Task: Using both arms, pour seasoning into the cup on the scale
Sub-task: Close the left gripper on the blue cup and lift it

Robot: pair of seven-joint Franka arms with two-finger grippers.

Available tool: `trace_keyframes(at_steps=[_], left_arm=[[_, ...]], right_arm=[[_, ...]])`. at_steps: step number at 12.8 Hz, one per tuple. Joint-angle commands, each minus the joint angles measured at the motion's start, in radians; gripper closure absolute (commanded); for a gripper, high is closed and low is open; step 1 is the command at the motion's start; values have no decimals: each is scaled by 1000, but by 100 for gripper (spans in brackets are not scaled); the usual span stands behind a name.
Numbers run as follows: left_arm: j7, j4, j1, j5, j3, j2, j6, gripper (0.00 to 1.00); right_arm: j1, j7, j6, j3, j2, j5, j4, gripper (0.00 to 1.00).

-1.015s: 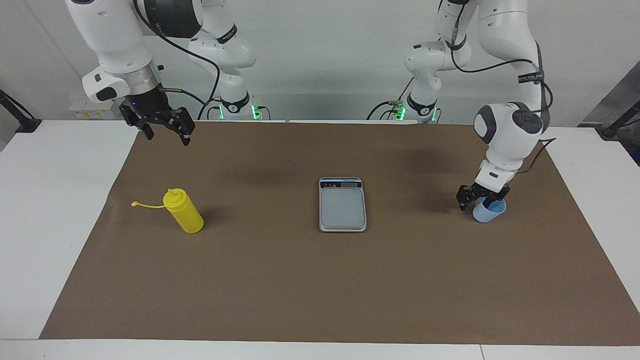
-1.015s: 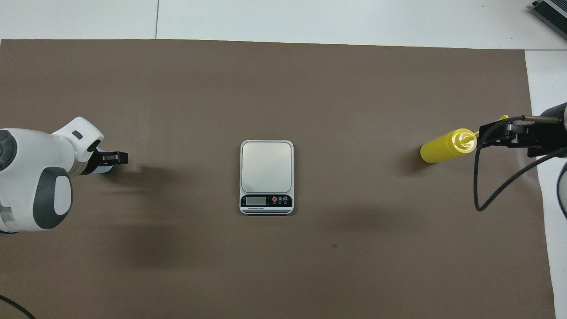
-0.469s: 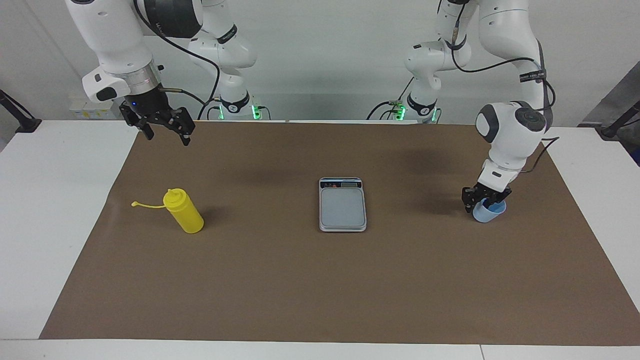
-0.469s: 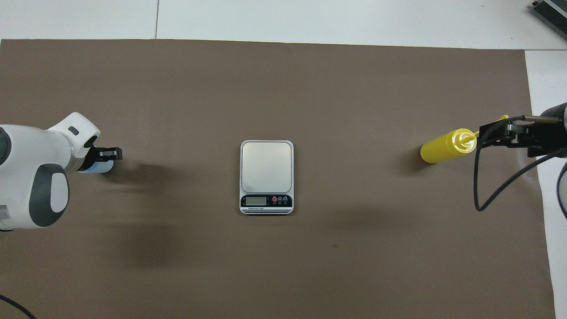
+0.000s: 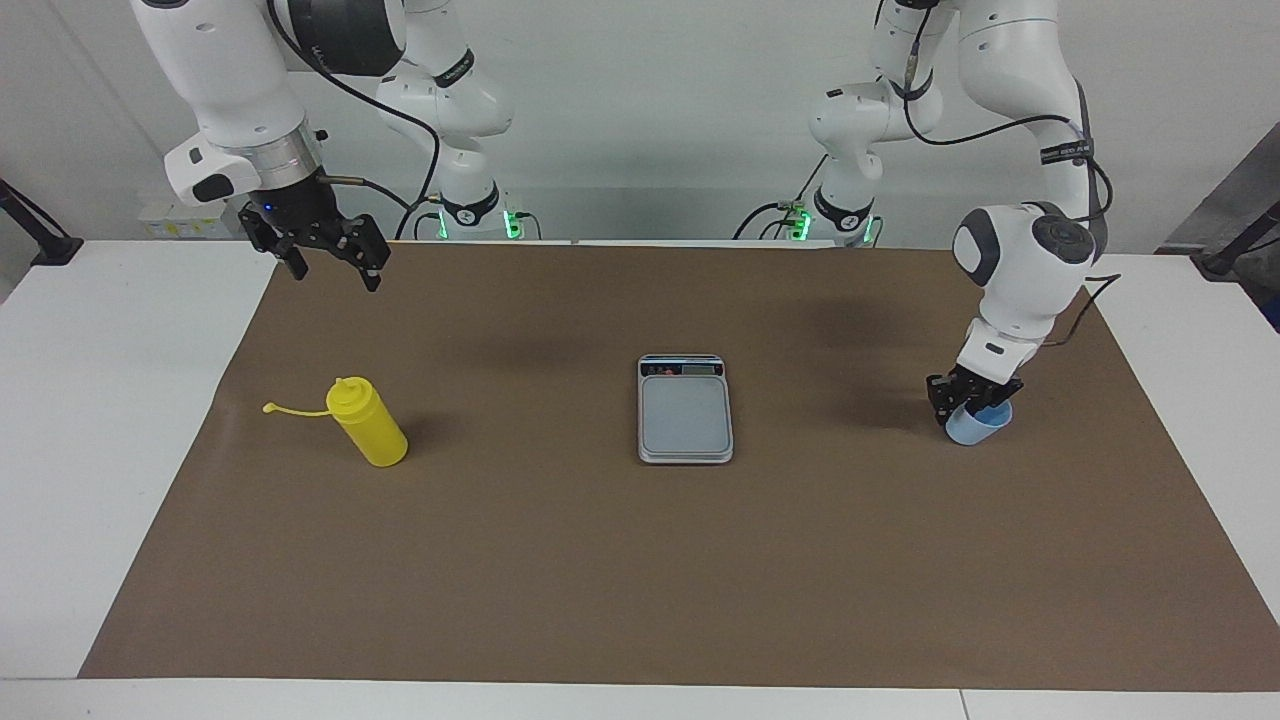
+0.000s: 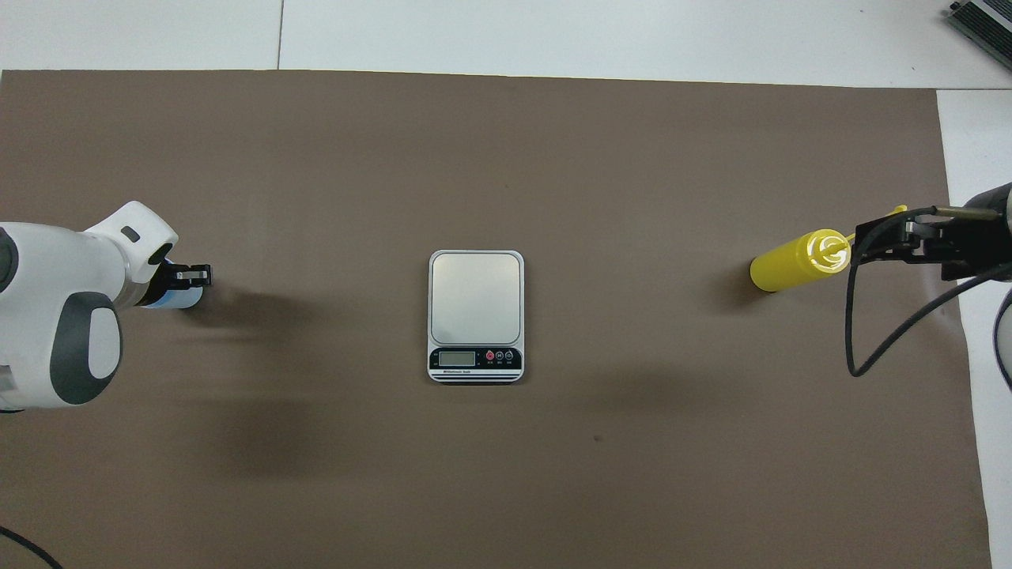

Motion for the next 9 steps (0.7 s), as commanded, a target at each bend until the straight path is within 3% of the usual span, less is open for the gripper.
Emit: trace_keyframes(at_steps=[1, 9], left_arm=[[47, 13, 17, 1, 0, 3, -27, 69], [48, 11, 19, 1, 5, 3, -29, 87]], right_arm=[[-9, 8, -8, 3, -17, 15, -10, 0], [-9, 8, -9, 3, -17, 15, -10, 0]])
